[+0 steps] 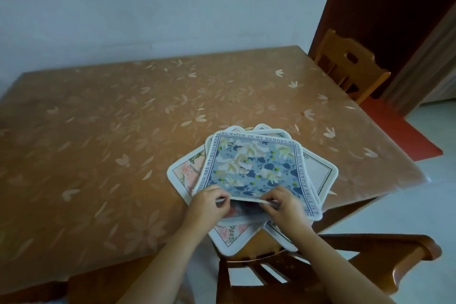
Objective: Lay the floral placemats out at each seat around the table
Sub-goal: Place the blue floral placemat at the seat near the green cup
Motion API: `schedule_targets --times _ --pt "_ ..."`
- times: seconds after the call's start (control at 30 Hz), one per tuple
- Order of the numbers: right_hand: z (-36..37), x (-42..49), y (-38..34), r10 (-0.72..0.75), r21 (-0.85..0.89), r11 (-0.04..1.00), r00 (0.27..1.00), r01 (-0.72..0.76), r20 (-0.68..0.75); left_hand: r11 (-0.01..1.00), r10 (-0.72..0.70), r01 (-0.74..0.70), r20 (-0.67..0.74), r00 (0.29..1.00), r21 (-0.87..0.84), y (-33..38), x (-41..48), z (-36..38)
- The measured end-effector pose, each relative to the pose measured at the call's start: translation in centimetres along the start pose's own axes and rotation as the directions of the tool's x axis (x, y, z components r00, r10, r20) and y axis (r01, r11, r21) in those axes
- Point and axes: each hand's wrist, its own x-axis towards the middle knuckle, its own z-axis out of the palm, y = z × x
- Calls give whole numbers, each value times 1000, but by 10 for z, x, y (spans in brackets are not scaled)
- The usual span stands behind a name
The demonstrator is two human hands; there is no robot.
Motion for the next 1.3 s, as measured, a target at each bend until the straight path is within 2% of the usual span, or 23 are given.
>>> schedule_targets --times 0.13,0.37,0.6,0.77,1.13,1.3 --pt "18 8 -18 -2 14 1000 1000 2 -11 999 17 -17 -19 1000 34 -12 -2 -25" --pt "57 25 -62 -50 4 999 999 49 20 998 20 -11 -137 990 67 -44 -16 -70" --pt "120 35 -122 -118 8 993 991 117 66 994 -44 65 -218 975 92 -89 -39 -137" --pt "175 36 -166 -150 67 987 985 145 81 984 -128 152 -232 964 87 -131 -58 -186" --pt "292 26 -237 -242 143 965 960 222 142 964 -190 233 -282 941 129 -222 -115 -268" --pt "328 18 -246 -180 152 977 961 150 211 959 -223 259 -255 941 114 -254 -133 -279"
